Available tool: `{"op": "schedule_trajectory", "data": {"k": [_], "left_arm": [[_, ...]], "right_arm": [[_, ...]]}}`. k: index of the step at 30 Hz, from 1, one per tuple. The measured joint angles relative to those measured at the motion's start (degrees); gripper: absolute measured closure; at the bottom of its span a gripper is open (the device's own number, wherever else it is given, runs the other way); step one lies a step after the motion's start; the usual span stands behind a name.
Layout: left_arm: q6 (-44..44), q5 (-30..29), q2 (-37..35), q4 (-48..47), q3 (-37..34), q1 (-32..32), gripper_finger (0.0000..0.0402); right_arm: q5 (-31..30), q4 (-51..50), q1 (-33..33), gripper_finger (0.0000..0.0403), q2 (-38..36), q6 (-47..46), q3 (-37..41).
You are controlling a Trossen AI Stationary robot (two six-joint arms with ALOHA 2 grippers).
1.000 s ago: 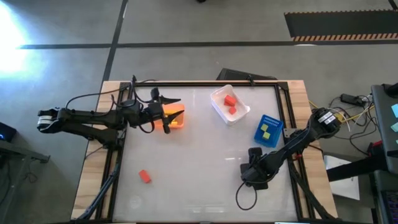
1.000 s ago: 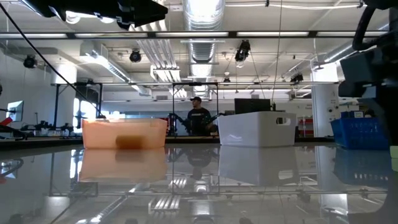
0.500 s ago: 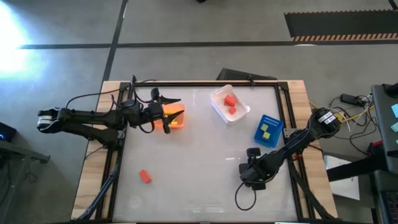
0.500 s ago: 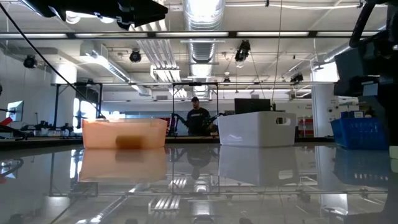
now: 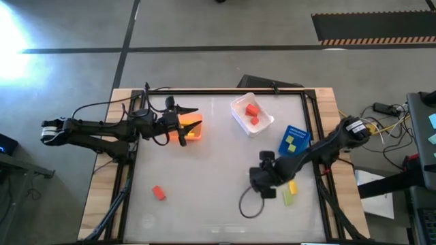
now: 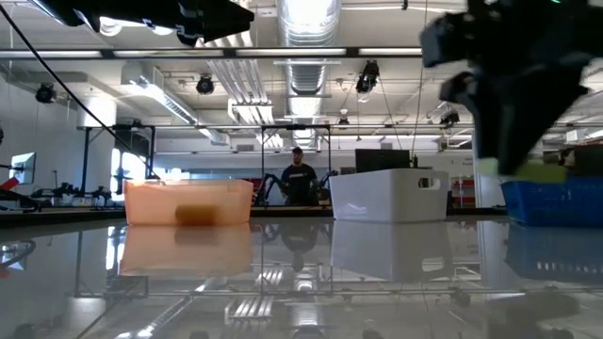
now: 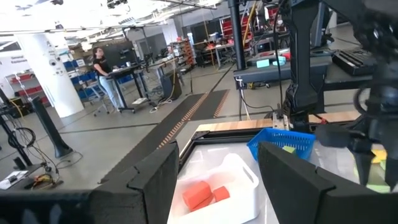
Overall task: Sort & place blocks by color
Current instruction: Put the green block into the blue bin
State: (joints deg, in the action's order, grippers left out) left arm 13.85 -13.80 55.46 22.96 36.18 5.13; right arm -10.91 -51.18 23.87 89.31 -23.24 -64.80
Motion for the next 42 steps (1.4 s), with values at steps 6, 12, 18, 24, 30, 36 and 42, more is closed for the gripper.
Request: {"op": "schedule_trajectory", "data": {"k": [6,12,18,24,30,36,42], "left_arm": [[-0.02,0.00,0.00,-0.02,0.00,0.00,0.0199],[-0.02,0.01,0.00,-0.04,0.00,0.00,0.0199],[-0.02,0.01,0.00,-0.09,0.00,0.00,0.0199],[-0.02,0.01,0.00,-0.13,0.00,0.00,0.0199],[-0.07,0.01,0.00,-0.88,0.00,0.00,0.0199],[-0.17,0.00,0.02,-1.46,-0.02,0.00,0.0199],[-0.20,0.02,0.02,-1.51,-0.02,0.00,0.0199]], "right_arm": [[-1.66,-8.93,-7.24,0.0289,-0.05,3.92,-8.72],[-3.98,-21.81,-15.00,0.0289,-0.23,6.14,-15.82],[-5.80,-30.30,-23.96,0.0289,-3.92,6.09,-16.04],[-5.37,-30.95,-32.32,0.0289,-10.04,1.59,-11.87],[-2.24,-30.51,-36.03,0.0289,-13.97,0.59,-7.41],[3.23,-30.35,-36.19,0.0289,-16.00,1.13,-1.27],[6.48,-28.10,-36.33,0.0289,-16.64,-2.13,6.72]]}}
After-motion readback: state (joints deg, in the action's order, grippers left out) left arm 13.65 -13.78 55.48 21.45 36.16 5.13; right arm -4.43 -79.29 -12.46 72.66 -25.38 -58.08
